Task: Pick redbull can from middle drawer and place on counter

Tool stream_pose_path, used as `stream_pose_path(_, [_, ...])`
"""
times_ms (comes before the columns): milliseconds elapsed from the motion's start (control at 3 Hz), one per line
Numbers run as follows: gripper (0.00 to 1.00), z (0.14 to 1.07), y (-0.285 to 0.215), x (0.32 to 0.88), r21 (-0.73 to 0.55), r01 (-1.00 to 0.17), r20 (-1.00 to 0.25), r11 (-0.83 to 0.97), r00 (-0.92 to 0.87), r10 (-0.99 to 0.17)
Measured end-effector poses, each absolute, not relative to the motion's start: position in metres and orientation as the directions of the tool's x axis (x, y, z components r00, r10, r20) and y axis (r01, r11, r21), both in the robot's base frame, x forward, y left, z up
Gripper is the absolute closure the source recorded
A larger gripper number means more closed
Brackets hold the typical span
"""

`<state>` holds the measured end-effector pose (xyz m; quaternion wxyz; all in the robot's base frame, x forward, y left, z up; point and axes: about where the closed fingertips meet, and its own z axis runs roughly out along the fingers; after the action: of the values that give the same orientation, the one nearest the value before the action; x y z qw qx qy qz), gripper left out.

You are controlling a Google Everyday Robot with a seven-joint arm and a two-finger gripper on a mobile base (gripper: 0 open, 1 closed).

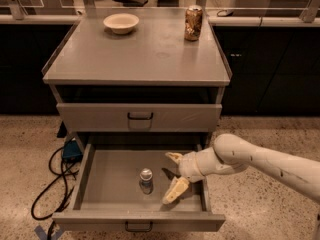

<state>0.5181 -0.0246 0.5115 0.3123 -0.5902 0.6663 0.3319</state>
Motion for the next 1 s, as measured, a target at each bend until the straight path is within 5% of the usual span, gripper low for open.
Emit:
stream_pose_path(333, [0.00,0.495,-0.015,0.532,0.001,-0.975,-0.769,0.223,-0.144,-0.623])
stream_pose_path(1000, [0.00,0.473,-0.007,0.530,0.066,-0.981,-0.779,0.184,-0.166,-0.604])
